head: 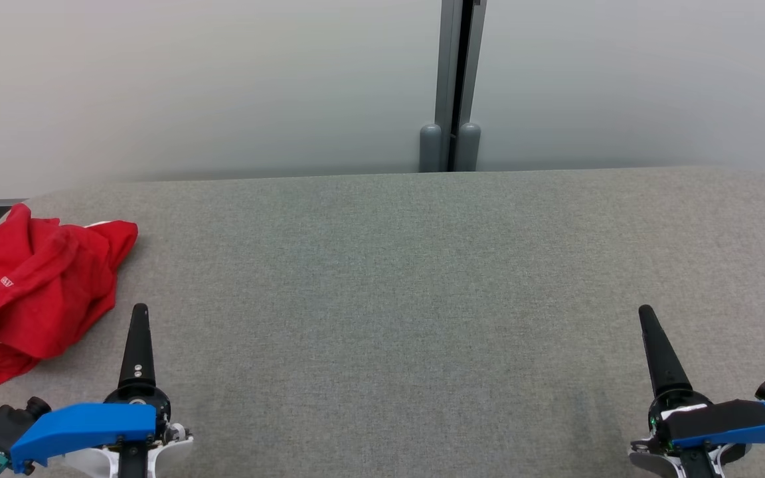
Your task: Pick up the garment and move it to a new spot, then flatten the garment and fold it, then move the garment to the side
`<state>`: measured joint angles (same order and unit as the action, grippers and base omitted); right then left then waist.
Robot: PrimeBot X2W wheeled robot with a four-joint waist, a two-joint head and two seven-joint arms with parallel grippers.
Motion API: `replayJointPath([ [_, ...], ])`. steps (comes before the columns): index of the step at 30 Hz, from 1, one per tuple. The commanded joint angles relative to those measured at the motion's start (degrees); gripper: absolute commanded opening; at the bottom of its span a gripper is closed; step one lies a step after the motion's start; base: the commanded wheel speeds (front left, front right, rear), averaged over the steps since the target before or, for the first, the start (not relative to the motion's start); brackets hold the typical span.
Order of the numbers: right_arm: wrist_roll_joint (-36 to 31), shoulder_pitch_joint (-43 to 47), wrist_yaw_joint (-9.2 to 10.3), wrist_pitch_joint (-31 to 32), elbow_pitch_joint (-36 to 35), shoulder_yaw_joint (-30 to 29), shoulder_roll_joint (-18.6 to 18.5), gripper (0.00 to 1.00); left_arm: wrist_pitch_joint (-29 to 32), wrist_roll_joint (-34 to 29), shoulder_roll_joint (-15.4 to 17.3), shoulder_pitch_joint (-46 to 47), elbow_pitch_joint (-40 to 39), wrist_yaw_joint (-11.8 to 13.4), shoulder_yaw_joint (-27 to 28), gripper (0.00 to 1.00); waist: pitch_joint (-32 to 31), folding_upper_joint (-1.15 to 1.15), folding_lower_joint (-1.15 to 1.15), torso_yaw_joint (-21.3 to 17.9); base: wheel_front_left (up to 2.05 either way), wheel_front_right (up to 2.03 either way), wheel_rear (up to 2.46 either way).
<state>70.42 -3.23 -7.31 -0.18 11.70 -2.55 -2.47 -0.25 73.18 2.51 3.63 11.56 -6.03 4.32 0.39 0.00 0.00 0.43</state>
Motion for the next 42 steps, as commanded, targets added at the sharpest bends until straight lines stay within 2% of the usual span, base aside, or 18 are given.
replayJointPath([
  [1, -2.1, -0.6, -0.12, -0.6, -1.3, 0.2, -0.4, 1.0, -0.6, -2.2, 0.3, 1.4, -1.4, 0.3, -0.4, 1.0, 0.0, 0.0, 0.0, 0.0, 0.0, 0.0, 0.0],
  [18, -17.9, 0.3, -0.16, -4.2, -2.1, 1.8, -0.4, 1.0, -4.2, -23.1, 0.4, 0.7, -2.1, 2.6, -2.8, 1.0, 0.1, 0.0, 0.0, 0.5, 0.0, 0.0, 0.0],
  [42, -34.8, 1.7, -0.2, -8.1, -2.5, 3.6, -0.5, 1.0, -8.1, -43.7, 0.8, -0.3, -0.7, 4.7, -5.6, 1.0, 0.1, 0.0, 0.0, 1.2, 0.0, 0.0, 0.0],
])
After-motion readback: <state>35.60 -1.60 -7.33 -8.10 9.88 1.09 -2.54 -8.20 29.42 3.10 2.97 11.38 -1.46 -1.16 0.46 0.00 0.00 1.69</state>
